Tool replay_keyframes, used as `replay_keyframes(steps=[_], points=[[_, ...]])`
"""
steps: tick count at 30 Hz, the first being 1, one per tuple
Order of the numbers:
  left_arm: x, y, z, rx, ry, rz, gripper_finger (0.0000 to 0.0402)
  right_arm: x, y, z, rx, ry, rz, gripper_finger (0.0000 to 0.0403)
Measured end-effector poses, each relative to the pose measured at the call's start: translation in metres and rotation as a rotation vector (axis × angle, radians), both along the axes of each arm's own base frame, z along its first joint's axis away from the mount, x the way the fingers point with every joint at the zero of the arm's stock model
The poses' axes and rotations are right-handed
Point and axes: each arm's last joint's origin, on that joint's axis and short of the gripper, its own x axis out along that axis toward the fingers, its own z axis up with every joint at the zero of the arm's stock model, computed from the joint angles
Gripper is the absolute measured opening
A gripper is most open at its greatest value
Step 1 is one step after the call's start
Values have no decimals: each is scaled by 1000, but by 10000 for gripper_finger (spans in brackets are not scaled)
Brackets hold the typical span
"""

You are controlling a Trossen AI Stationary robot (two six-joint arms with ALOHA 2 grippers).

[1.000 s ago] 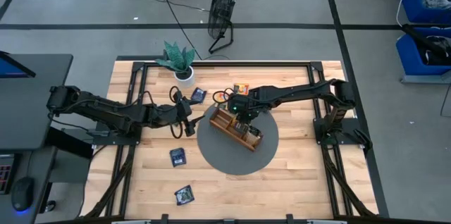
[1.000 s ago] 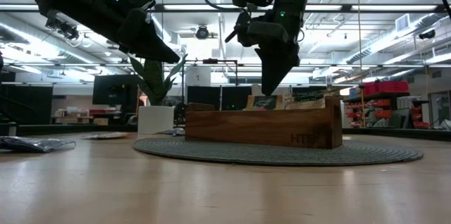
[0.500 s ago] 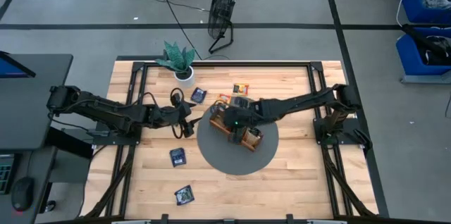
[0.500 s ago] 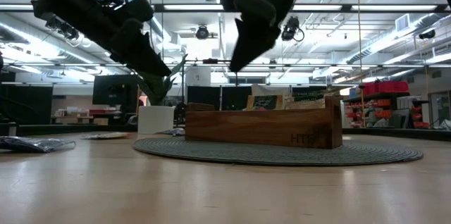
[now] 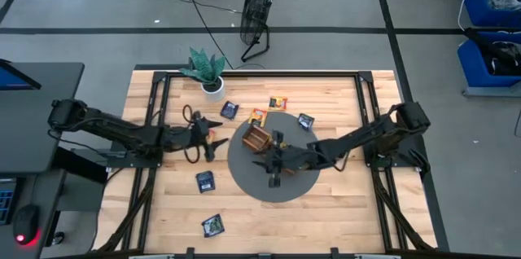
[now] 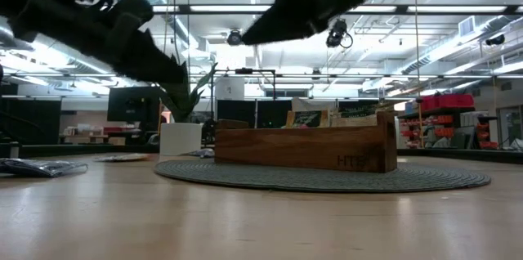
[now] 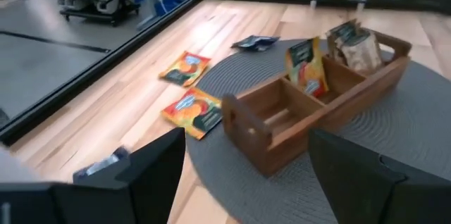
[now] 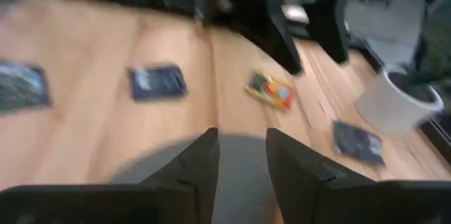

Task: Pick & Place Tea
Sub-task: Put the orange tea bag into the middle section of the wooden organizer

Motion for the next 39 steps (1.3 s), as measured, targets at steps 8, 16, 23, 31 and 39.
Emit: replay_keyframes(steps=[8, 16, 23, 31, 39], points=[[-26, 22, -20, -164, 54, 255, 300, -17, 8, -19, 17, 6, -45, 126], [-42, 42, -36, -285, 183, 467, 300, -28, 12, -31, 57, -32, -41, 126], [-46, 49, -40, -357, 255, 427, 300, -28, 13, -31, 58, -38, -38, 126], [-51, 65, -41, -393, 253, 509, 300, -27, 14, -30, 51, -49, -27, 126], [-54, 69, -43, -482, 271, 454, 294, -27, 14, -30, 47, -52, -25, 126]])
